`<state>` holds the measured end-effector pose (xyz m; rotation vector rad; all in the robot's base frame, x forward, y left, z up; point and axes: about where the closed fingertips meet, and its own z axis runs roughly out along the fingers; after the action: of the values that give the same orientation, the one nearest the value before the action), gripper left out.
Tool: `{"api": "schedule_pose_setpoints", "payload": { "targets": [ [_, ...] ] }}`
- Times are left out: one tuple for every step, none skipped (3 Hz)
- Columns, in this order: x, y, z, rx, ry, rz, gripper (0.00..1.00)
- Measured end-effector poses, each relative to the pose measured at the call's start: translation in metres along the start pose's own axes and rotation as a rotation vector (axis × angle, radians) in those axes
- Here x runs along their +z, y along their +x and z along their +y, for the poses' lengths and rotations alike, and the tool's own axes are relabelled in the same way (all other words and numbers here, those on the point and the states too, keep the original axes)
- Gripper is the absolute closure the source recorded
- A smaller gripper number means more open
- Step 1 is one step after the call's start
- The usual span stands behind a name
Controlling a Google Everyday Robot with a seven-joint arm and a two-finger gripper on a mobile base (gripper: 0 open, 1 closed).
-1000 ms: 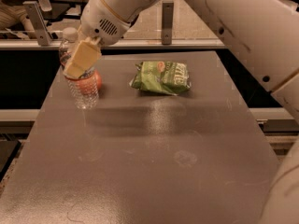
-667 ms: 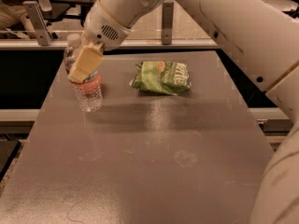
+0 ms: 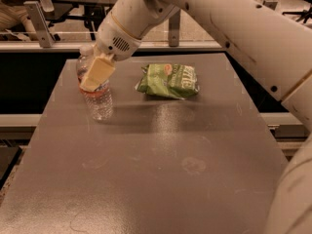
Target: Move water bottle near apple
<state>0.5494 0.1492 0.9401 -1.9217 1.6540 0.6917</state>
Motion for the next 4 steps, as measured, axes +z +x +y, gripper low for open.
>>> {"api": "schedule_pose_setpoints", "payload": {
  "targets": [
    [0.0008, 0.0063, -0.0063, 0.016, 0.038, -0.018, 0.59],
    [0.001, 0.0127, -0.0125, 0.029, 0.062, -0.023, 0.36],
    [-0.0003, 0.0134, -0.0135, 0.028, 0.066, -0.024, 0.12],
    [-0.0007, 0.013, -0.0135, 0.028, 0.066, -0.024, 0.0]
  ]
}}
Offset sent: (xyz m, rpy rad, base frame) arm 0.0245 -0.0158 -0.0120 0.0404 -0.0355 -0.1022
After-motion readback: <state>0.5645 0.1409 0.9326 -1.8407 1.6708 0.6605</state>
